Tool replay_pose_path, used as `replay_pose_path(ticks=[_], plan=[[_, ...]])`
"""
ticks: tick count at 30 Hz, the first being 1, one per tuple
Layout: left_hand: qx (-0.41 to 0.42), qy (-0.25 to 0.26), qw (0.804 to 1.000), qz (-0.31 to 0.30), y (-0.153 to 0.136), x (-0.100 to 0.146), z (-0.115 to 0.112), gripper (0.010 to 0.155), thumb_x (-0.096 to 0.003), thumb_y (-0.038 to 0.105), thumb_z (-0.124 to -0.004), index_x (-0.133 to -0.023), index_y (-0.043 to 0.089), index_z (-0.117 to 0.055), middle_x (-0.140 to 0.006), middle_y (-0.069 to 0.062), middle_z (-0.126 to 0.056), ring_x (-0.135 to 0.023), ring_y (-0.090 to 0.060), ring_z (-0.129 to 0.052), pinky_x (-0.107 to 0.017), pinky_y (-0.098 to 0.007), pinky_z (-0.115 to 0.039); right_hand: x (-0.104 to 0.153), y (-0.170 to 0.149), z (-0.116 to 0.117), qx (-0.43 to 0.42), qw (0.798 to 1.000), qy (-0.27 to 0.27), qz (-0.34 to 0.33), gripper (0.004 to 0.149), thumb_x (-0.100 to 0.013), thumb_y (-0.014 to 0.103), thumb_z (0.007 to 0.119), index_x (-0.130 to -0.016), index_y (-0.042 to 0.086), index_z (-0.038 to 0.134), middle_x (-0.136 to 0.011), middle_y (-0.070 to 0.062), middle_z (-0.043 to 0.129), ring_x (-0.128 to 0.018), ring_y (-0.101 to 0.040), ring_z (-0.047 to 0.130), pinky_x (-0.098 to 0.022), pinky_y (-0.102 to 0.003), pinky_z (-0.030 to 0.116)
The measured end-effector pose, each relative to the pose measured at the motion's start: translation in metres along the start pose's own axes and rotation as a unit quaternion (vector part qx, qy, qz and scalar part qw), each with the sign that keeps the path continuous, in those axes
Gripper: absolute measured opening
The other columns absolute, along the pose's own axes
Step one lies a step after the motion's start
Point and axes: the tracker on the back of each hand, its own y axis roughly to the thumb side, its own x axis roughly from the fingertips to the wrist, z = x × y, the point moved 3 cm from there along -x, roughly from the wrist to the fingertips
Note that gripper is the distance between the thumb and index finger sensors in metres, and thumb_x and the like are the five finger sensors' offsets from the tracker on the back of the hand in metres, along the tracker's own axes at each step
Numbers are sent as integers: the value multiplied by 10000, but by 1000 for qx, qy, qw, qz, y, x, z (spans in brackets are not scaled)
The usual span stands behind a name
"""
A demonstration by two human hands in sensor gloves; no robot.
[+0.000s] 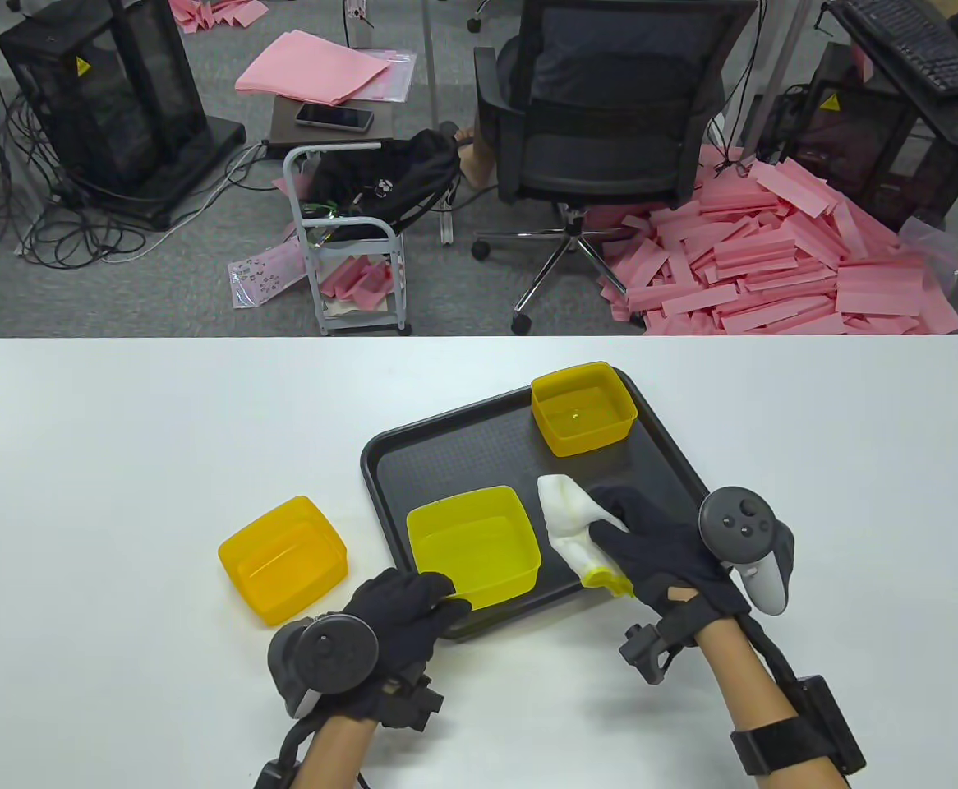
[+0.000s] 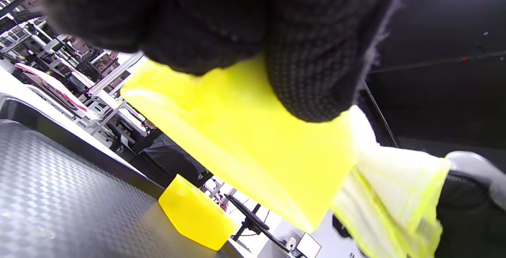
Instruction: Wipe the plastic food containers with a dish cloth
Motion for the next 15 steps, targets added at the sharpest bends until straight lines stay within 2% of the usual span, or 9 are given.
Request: replay_pose_path(ticks=[3,6,8,10,15], plan=[[-4,-1,1000,-7,2,1,-2,367,-364,499,-941,-652,276,-985,-380,-17,-993,-319,-248,-976,-286,-435,-846,2,-12,24,-26,999,23,-1,485,-579,407,705,-1020,216,640,-1020,-93,766,-806,-396,826,-525,-502,798],[-8,4,1000,-14,6,2,-4,367,-372,499,-933,-651,267,-985,-364,-11,-989,-305,-245,-977,-272,-433,-849,12,-19,57,-57,998,33,-11,574,-614,445,579,-1109,168,493,-1108,-143,640,-880,-411,766,-570,-503,781],[-13,7,1000,-23,8,3,-3,370,-378,502,-924,-650,259,-986,-356,-5,-982,-300,-243,-975,-269,-433,-849,18,-23,69,-76,997,15,-12,630,-620,469,535,-1137,135,403,-1139,-183,552,-907,-434,723,-592,-523,758],[-10,4,1000,-29,10,4,-4,372,-377,502,-925,-650,256,-987,-350,-1,-981,-301,-242,-976,-271,-433,-849,21,-27,73,-79,997,-9,-24,642,-615,485,505,-1141,135,393,-1145,-184,541,-925,-444,700,-601,-539,752],[0,-1,999,-54,21,4,-8,369,-380,505,-921,-649,260,-986,-348,6,-979,-301,-236,-978,-270,-428,-852,27,-35,68,-129,991,-11,-35,669,-620,522,454,-1157,141,334,-1149,-209,515,-918,-453,706,-604,-547,746]])
